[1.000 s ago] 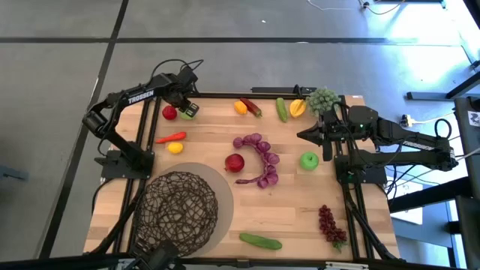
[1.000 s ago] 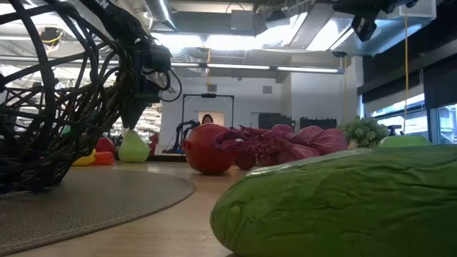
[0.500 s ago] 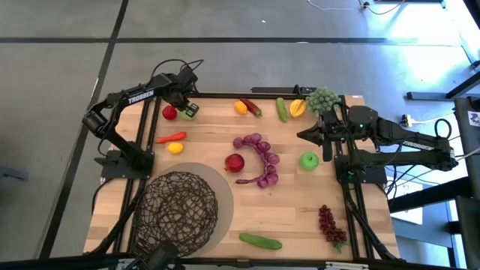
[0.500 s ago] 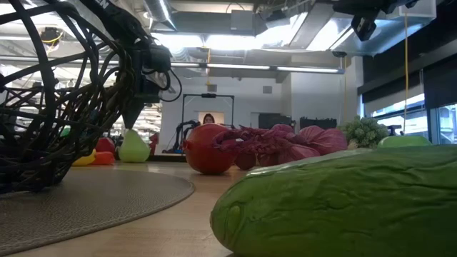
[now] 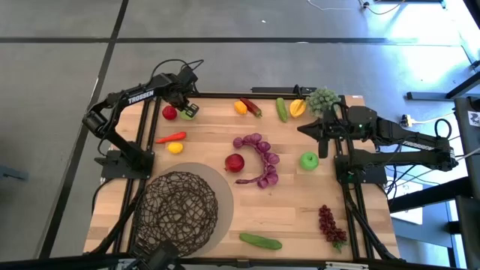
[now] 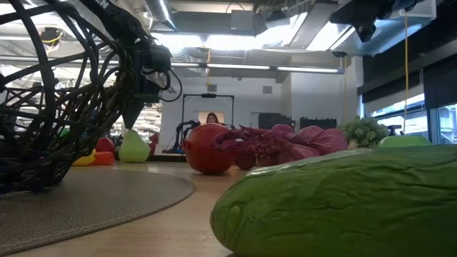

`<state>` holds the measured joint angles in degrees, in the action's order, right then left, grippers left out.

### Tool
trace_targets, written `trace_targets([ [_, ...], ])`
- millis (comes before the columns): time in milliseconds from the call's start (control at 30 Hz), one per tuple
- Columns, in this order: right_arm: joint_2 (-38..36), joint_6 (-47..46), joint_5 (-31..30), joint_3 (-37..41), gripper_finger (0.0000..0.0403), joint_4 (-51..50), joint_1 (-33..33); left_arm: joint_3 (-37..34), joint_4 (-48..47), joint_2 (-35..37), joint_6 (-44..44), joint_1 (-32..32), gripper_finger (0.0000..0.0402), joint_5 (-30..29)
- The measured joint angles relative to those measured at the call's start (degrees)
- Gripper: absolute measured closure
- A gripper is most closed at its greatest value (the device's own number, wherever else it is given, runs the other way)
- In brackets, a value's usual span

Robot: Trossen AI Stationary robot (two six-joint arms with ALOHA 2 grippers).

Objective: Build produce basket
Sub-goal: Put the green pear into the black wire basket

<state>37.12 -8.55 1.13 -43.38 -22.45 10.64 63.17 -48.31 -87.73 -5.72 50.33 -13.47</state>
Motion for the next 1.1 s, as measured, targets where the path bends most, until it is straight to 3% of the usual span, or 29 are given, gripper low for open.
trace_targets([
  [267,0.0,0.01,-0.16,0.0,0.0402,0.01,0.0,-0.01,-0.32,1.38,0.75,-1.68,0.0401,0.09],
  [633,0.0,0.11,-0.15,0.0,0.0402,0.01,0.0,0.0,-5.91,12.66,-0.26,-5.53,0.0401,0.88],
  [1100,0.0,1.54,-0.17,0.0,0.0402,0.03,0.01,0.01,-12.97,28.75,-10.24,-20.01,0.0401,6.18],
])
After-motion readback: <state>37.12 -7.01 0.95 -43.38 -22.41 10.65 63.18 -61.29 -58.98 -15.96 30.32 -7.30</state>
